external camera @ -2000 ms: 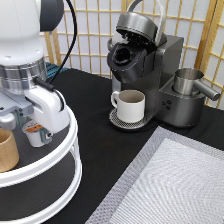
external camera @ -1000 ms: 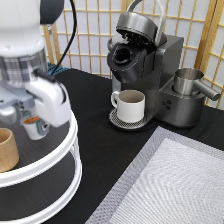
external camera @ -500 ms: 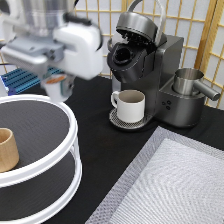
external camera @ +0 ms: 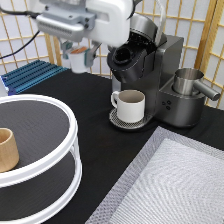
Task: Make coffee
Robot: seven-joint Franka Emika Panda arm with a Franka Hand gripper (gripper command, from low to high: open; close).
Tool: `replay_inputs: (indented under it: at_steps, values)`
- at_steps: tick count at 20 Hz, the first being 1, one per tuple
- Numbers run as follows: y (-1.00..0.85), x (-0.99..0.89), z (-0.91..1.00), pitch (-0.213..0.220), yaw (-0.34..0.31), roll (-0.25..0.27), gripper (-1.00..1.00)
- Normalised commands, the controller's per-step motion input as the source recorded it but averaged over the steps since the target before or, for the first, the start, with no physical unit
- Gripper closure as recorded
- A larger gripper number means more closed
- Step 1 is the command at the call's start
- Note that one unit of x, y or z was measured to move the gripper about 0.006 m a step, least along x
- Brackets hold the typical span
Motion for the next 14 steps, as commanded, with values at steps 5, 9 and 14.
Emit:
replay_inputs:
  at_steps: [5,9,14]
  values:
    - [0.23,0.0,0.24,-0.093,0.042,0.346,1.0]
    - [0.0,0.0,0.08,-0.061,0.019,0.375,1.0]
    - [0.04,-0.04,0.0,-0.071,0.001,0.312,1.0]
